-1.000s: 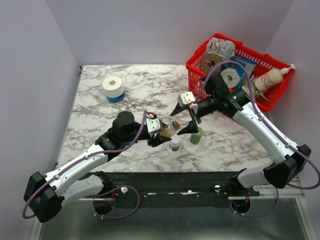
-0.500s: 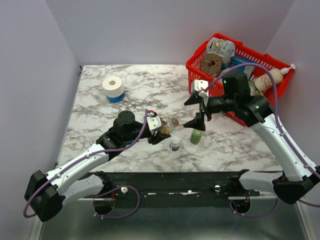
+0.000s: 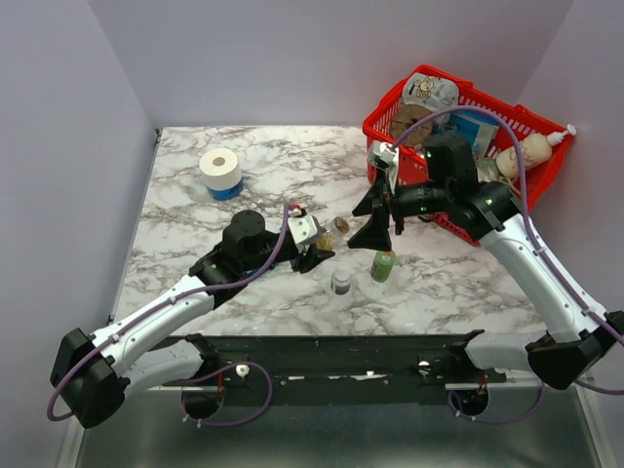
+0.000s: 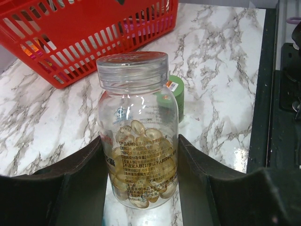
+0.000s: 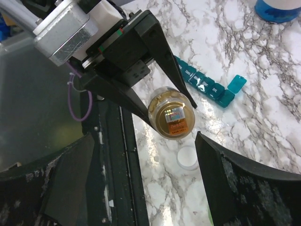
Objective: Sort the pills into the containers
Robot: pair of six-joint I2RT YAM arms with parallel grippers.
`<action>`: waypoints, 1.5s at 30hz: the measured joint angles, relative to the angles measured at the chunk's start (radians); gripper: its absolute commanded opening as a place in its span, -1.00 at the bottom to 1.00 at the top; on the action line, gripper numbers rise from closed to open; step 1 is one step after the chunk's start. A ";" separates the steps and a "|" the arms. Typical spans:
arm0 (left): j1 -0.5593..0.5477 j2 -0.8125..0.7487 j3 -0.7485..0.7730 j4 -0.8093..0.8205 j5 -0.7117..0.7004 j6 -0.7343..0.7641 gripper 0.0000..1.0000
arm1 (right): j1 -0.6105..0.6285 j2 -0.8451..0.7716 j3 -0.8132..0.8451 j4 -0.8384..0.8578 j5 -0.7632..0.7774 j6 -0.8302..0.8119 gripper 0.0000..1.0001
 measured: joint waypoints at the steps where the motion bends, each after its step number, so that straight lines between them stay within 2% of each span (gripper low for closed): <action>1: 0.000 0.004 0.005 0.001 -0.002 -0.005 -1.00 | 0.000 0.007 0.000 0.006 -0.004 0.020 0.84; 8: -0.008 0.035 0.040 0.005 -0.020 -0.041 -1.00 | 0.012 0.115 0.002 0.029 0.014 0.105 0.65; 9: -0.008 0.035 0.040 0.004 -0.022 -0.044 -1.00 | 0.012 0.131 0.003 0.029 0.020 0.113 0.53; 15: -0.011 0.038 0.040 0.003 -0.029 -0.051 -1.00 | 0.016 0.171 0.024 0.029 0.032 0.145 0.11; 17: -0.012 0.040 0.040 0.003 -0.031 -0.051 -1.00 | 0.016 0.171 0.039 0.030 0.031 0.148 -0.16; 18: -0.012 0.041 0.040 0.004 -0.031 -0.051 -1.00 | 0.016 0.171 0.045 0.033 0.033 0.146 -0.41; 21: -0.013 0.042 0.045 0.000 -0.029 -0.047 -1.00 | 0.015 0.174 0.050 0.028 0.032 0.140 -0.73; 24: -0.012 0.045 0.060 -0.034 -0.021 -0.027 -1.00 | 0.017 0.196 0.080 -0.005 0.008 0.087 -0.78; 28: -0.008 0.036 0.075 -0.086 0.044 0.013 -1.00 | 0.023 0.223 0.143 -0.151 -0.072 -0.191 -0.78; 33: -0.003 0.018 0.073 -0.146 0.180 0.062 -1.00 | 0.051 0.144 0.059 -0.233 -0.163 -0.715 -0.70; 34: -0.006 0.018 0.073 -0.150 0.199 0.065 -1.00 | 0.057 0.143 0.064 -0.255 -0.172 -0.776 -0.37; 35: -0.003 0.016 0.073 -0.152 0.210 0.067 -1.00 | 0.058 0.149 0.072 -0.272 -0.181 -0.821 -0.13; 36: -0.001 0.015 0.073 -0.153 0.212 0.068 -1.00 | 0.058 0.156 0.080 -0.281 -0.190 -0.851 0.06; 37: 0.002 0.015 0.073 -0.157 0.215 0.069 -1.00 | 0.057 0.163 0.082 -0.282 -0.195 -0.858 0.52; 38: 0.003 0.015 0.073 -0.162 0.215 0.070 -1.00 | 0.057 0.169 0.082 -0.276 -0.197 -0.848 0.65; 40: 0.008 0.015 0.073 -0.180 0.204 0.070 -1.00 | 0.057 0.171 0.080 -0.252 -0.189 -0.788 0.82; 45: 0.008 0.010 0.068 -0.204 0.149 0.064 -1.00 | 0.056 0.133 0.080 -0.157 -0.130 -0.550 0.83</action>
